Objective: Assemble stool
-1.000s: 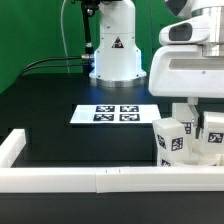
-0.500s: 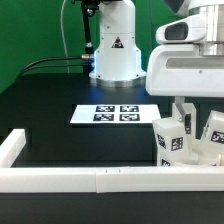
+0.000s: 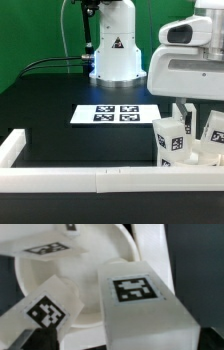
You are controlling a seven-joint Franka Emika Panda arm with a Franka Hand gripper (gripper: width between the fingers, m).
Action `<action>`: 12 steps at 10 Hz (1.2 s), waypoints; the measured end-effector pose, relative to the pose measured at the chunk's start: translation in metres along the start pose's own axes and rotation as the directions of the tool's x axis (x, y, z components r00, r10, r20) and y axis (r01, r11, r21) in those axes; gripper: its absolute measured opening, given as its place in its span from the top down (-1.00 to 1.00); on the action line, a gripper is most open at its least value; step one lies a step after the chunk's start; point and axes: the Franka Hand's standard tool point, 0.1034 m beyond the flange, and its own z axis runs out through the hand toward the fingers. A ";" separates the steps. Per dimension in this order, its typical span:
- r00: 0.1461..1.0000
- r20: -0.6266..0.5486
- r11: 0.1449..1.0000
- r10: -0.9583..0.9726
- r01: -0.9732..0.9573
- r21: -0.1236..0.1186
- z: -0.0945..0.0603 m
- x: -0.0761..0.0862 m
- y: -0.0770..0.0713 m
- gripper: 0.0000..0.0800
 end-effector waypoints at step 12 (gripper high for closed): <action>0.581 0.031 0.581 0.813 -0.814 0.019 0.002 -0.005 0.010 0.17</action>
Offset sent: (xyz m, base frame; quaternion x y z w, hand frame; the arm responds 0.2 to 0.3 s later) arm 0.0000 0.0000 0.0000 0.0000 0.0000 0.1296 0.9916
